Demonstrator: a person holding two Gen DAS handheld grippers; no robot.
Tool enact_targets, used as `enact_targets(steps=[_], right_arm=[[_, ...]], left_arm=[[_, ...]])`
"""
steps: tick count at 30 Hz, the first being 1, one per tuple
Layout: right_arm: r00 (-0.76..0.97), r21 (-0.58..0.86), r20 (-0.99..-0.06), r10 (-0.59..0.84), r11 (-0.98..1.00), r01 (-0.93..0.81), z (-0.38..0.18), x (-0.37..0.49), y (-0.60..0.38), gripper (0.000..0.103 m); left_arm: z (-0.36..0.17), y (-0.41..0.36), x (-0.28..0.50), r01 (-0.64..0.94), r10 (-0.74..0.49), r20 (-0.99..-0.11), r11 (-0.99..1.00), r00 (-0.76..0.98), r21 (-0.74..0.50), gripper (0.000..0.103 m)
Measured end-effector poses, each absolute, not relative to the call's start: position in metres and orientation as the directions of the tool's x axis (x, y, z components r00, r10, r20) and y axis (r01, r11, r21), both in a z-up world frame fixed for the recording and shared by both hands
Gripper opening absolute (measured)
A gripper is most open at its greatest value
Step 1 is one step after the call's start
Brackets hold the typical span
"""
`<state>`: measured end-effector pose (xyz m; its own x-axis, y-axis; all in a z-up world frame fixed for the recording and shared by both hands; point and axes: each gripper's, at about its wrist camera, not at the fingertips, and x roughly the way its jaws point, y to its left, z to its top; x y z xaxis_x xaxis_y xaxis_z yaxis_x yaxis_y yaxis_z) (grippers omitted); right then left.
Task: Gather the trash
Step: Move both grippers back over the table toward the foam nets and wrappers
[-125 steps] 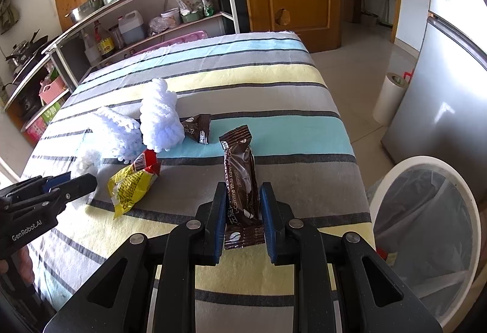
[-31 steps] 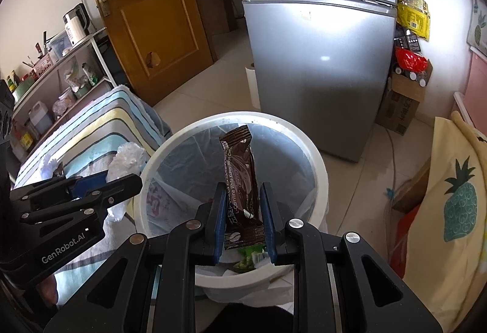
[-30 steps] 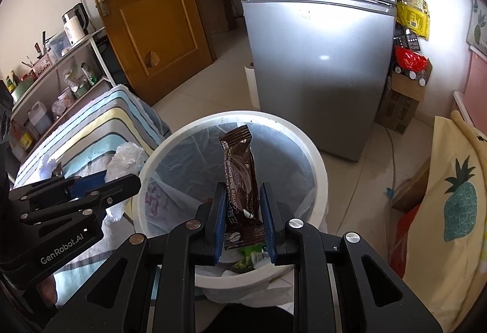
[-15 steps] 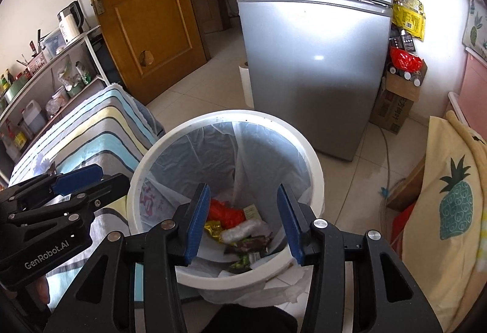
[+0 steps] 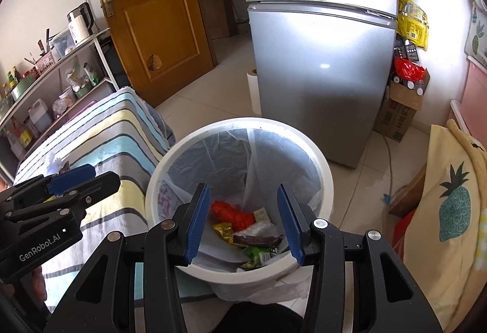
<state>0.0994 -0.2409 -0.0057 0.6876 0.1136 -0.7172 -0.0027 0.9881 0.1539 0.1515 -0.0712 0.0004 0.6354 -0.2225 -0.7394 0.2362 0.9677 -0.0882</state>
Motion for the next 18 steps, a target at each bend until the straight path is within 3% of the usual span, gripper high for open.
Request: enact_targets(steps=[18], right_arm=[[0.701,0.139,-0.691,0.176,0.984,-0.111,0.011,0.087,-0.196,0.047]], left_arm=[[0.015,-0.013,0.118,0.135,-0.162,-0.714,0.986,0.681,-0.095,0.046]])
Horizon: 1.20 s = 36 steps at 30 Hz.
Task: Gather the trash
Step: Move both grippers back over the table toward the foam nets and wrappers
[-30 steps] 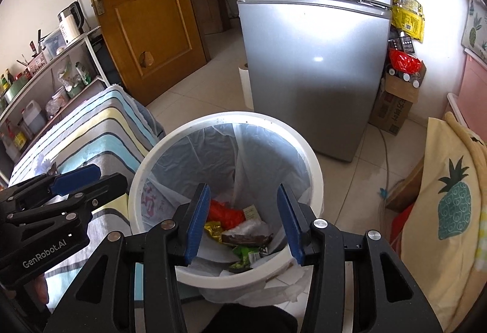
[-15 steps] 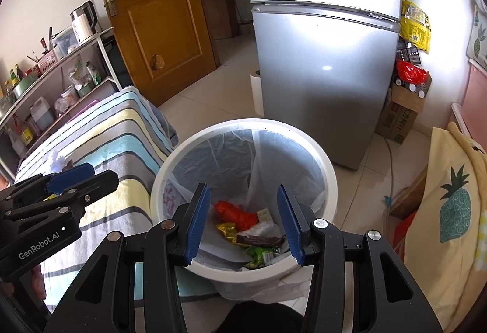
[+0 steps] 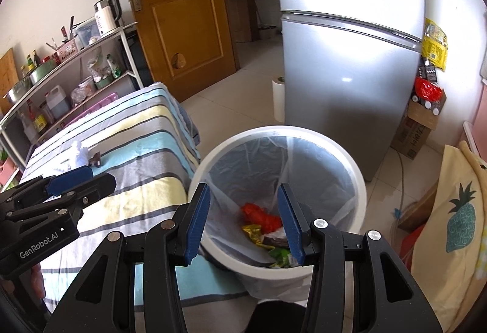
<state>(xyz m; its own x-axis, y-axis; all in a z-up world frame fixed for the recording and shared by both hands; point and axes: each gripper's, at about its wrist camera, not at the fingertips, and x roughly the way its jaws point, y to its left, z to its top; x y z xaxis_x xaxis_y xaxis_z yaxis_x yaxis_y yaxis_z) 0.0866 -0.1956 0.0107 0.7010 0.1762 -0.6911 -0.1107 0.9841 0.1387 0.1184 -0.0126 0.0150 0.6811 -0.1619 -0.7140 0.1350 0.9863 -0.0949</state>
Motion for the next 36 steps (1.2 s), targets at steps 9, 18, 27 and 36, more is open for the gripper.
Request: enact_targets(steps=[9,18,27,36], right_arm=[[0.678,0.139,-0.694,0.245,0.968,-0.207,0.009,0.088,-0.156,0.047],[0.627,0.127,-0.714,0.313,0.938,-0.323,0.0,0.095,-0.101,0.047],[0.584,0.112,-0.732,0.35,0.908,-0.404,-0.007,0.102,-0.056,0.047],[0.557,0.106,-0.75,0.357,0.896,-0.432,-0.015,0.11,-0.035,0.047]], left_arm=[[0.014,0.046,0.101,0.022,-0.094,-0.71,0.994,0.698,-0.11,0.046],[0.004,0.116,0.09,-0.114,-0.006,-0.723,0.987,0.691,-0.116,0.046],[0.0,0.164,0.093,-0.189,0.047,-0.739,0.976,0.672,-0.11,0.052],[-0.008,0.157,0.13,-0.144,0.024,-0.763,0.985,0.646,-0.091,0.055]])
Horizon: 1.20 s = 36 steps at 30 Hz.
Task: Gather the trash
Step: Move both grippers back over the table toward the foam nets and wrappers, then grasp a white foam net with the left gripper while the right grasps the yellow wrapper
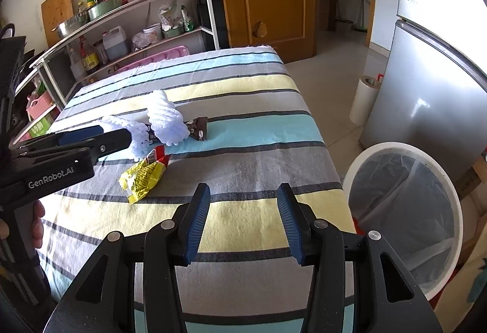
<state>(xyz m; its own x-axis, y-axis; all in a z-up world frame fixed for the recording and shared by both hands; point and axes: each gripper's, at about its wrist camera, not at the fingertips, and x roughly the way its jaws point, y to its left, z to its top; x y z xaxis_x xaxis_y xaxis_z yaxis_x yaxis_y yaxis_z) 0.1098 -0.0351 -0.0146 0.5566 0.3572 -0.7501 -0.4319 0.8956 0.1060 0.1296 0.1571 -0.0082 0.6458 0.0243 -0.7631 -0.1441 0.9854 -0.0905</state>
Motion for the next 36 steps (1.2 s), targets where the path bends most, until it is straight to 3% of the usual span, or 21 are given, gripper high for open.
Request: enact_targets(steps=[5,25,30,32,36], right_arm=[[0.547,0.094,-0.758,0.355,0.889,-0.447,-0.016,0.114,-0.026,0.047],[0.465,0.191,-0.754,0.464,0.833,-0.52,-0.022,0.11,0.015,0.047],[0.429,0.252,-0.746,0.51,0.812,-0.527,-0.025,0.107,0.024,0.047],[0.429,0.258,-0.745,0.511,0.814,-0.521,-0.025,0.107,0.028,0.054],[0.411,0.289,-0.742,0.53,0.806,-0.517,-0.025,0.11,0.035,0.056]], left_arm=[[-0.021,0.164,0.138,-0.175,0.084,-0.791,0.984,0.606,-0.03,0.055],[-0.023,0.25,0.088,-0.352,0.212,-0.787,0.936,0.579,-0.007,0.055],[-0.011,0.258,0.078,-0.363,0.179,-0.769,0.929,0.613,-0.073,0.055],[-0.005,0.256,0.078,-0.345,0.162,-0.759,0.935,0.631,-0.087,0.055],[0.0,0.252,0.087,-0.32,0.121,-0.752,0.939,0.648,-0.125,0.056]])
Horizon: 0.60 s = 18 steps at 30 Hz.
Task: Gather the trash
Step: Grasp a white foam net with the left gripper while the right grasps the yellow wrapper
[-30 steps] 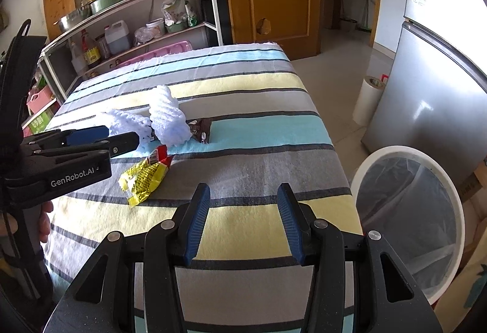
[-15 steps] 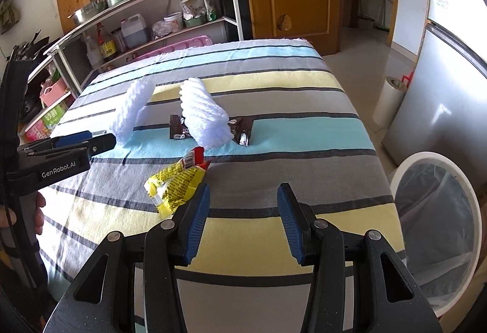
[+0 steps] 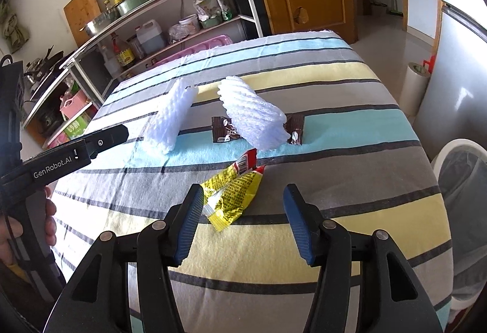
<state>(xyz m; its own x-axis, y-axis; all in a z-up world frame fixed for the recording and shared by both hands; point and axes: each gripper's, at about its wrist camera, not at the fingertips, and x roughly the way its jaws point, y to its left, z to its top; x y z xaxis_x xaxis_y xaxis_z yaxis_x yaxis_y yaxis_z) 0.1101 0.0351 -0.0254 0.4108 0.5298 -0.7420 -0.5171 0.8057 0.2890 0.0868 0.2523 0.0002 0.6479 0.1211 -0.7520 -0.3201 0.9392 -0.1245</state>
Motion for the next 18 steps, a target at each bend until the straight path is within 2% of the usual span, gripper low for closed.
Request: enact_targets(steps=[13,18], right_arm=[[0.403,0.275,-0.769,0.497,0.825,-0.493,-0.034,0.121,0.054,0.057],[0.401,0.281,-0.765,0.503,0.823,-0.494,-0.035,0.12,0.051,0.038]], left_arm=[[-0.006,0.246,0.115,-0.284,0.072,-0.76,0.947,0.646,-0.152,0.056],[-0.011,0.243,0.126,-0.276,0.069,-0.769,0.95,0.636,-0.143,0.056]])
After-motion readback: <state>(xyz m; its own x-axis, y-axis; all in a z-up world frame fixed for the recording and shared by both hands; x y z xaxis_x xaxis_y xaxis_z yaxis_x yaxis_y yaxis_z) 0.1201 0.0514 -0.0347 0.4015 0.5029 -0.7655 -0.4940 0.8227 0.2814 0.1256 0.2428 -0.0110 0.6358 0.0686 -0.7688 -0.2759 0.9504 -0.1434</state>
